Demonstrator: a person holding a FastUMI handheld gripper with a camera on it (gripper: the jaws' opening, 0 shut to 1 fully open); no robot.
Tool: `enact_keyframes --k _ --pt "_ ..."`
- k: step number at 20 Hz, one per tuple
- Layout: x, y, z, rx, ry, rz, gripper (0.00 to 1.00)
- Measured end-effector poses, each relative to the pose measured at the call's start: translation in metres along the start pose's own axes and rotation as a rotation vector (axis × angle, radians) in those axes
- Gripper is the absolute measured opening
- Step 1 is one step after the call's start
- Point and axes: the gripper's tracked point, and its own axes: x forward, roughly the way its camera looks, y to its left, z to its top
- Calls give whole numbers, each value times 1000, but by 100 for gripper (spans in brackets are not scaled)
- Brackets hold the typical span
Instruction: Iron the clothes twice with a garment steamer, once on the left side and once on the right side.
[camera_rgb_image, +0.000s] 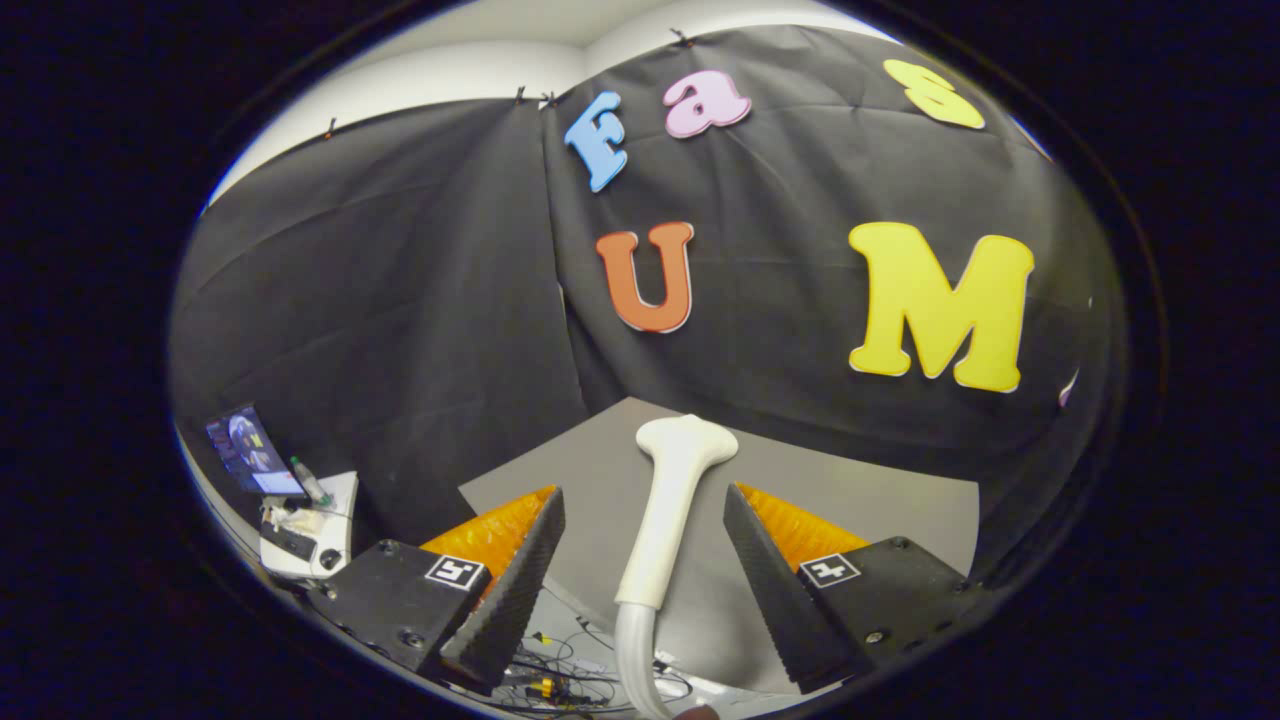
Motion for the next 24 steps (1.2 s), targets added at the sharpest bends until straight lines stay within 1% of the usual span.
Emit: enact_keyframes --k 3,6,11,16,17,18,19,20,21,22,23,24 --pt "30 -9 -6 17 111 8 100" --pt "47 -13 -19 33 229 14 100" --pt "70 -18 -34 8 346 -2 99" --pt "85 -20 -49 61 465 -15 96" --pt "86 -22 -53 73 489 -27 94" --pt "88 -22 -56 88 513 -35 85" --pt "88 -20 -58 98 533 -42 83" --pt "91 -17 -62 98 556 -48 76" --pt "91 -18 -64 99 571 -61 73" --pt "93 -20 -60 86 563 -85 68" --pt "96 -22 -62 83 569 -103 66" --pt "96 -20 -63 87 578 -112 60"
